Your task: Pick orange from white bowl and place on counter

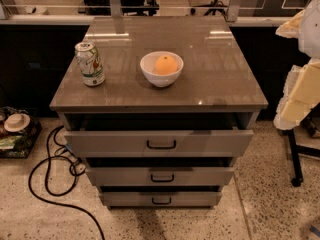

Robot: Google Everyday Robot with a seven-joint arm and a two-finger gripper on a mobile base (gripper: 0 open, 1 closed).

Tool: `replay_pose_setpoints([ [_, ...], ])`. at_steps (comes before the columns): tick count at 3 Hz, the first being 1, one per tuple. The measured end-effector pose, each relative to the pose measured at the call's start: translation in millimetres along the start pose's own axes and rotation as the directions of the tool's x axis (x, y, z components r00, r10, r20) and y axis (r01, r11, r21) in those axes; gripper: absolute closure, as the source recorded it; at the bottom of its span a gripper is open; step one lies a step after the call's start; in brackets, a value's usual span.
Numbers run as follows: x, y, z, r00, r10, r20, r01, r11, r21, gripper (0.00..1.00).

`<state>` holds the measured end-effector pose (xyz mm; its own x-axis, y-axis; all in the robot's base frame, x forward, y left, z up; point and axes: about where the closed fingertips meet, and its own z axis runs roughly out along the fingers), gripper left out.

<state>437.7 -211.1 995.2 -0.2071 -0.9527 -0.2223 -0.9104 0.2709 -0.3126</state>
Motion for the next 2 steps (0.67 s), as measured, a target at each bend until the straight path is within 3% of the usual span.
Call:
replay_pose_setpoints([
  [1, 0.0, 0.0, -0.1, 1.000, 0.000, 0.000, 0.000, 1.0000, 0.000, 0.00],
  [2, -14.3, -20.7, 4.8, 0.998, 0.012, 0.062, -0.014, 0.9993, 0.034, 0.00],
])
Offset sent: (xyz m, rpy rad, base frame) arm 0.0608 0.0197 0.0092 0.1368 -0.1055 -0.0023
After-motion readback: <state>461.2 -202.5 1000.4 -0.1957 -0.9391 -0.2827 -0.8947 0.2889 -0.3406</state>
